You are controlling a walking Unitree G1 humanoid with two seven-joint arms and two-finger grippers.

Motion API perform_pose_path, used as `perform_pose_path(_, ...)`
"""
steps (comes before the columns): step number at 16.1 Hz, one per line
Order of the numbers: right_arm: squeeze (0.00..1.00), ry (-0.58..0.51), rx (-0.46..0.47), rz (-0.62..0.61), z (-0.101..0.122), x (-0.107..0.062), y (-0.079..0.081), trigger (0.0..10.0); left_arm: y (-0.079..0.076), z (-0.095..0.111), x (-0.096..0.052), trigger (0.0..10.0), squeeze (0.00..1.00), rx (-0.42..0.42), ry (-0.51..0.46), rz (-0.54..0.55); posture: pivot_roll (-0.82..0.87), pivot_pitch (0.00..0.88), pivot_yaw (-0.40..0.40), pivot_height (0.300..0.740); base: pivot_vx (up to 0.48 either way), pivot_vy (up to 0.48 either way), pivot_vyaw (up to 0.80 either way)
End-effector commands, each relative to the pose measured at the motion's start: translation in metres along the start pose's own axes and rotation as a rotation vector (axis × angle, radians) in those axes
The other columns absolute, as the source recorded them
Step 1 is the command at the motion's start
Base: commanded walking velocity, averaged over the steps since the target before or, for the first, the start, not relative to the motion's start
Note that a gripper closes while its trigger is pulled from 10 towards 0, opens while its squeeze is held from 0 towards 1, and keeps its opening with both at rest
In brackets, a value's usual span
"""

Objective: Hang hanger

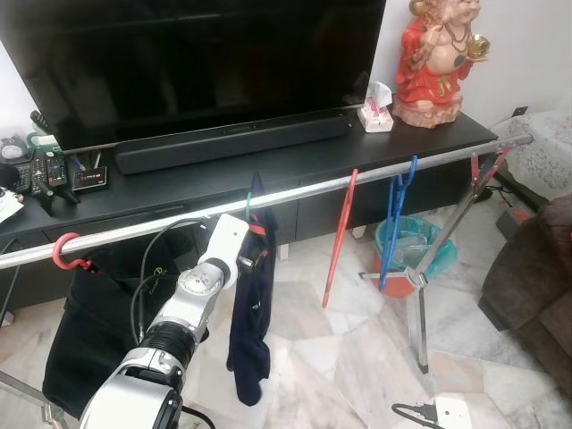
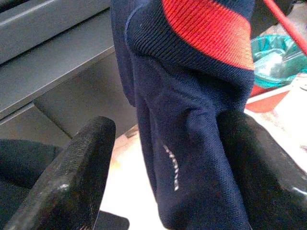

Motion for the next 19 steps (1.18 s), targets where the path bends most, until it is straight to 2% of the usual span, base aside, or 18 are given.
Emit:
perform_pose_path(1, 0.00, 0.004, 0.011, -0.006, 0.000, 0.000, -0.002, 10.0, -0.002, -0.001, 0.002, 10.0, 0.00, 0.042, 0.022, -0.003, 0.04, 0.000, -0.028, 0.740, 0.000, 0.000, 0.00)
perform_pose_path(7, 0.00, 0.005, 0.015, -0.008, -0.001, 0.000, -0.002, 10.0, -0.010, 0.010, 0.008, 9.8, 0.00, 0.058, -0.002, -0.038, 0.03, 0.000, -0.025, 0.740, 0.000, 0.000, 0.00)
perform_pose_path(8, 0.00, 0.005, 0.016, -0.008, -0.001, 0.000, -0.002, 10.0, -0.011, 0.012, 0.009, 4.4, 0.00, 0.056, -0.011, -0.040, 0.03, 0.000, -0.025, 0.740, 0.000, 0.000, 0.00)
perform_pose_path(9, 0.00, 0.005, 0.016, -0.008, -0.001, 0.000, -0.002, 10.0, -0.011, 0.013, 0.009, 0.0, 0.00, 0.052, -0.016, -0.044, 0.03, 0.000, -0.025, 0.740, 0.000, 0.000, 0.00)
perform_pose_path(19, 0.00, 0.008, 0.014, -0.005, -0.002, 0.000, -0.002, 10.0, -0.010, 0.007, 0.010, 0.0, 0.00, 0.050, 0.030, -0.034, 0.03, 0.000, -0.025, 0.740, 0.000, 0.000, 0.00)
Point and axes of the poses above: a point about 5 cm out from each wrist's last joint towards the gripper, its own x axis pointing out of the wrist towards the gripper, its own z axis along the axis of the wrist's last joint, y = z × x, the point moved 4 cm from there along x, pointing out of the wrist towards the gripper, and after that the axes turned 14 degrees about x, right-handed, at the moved point
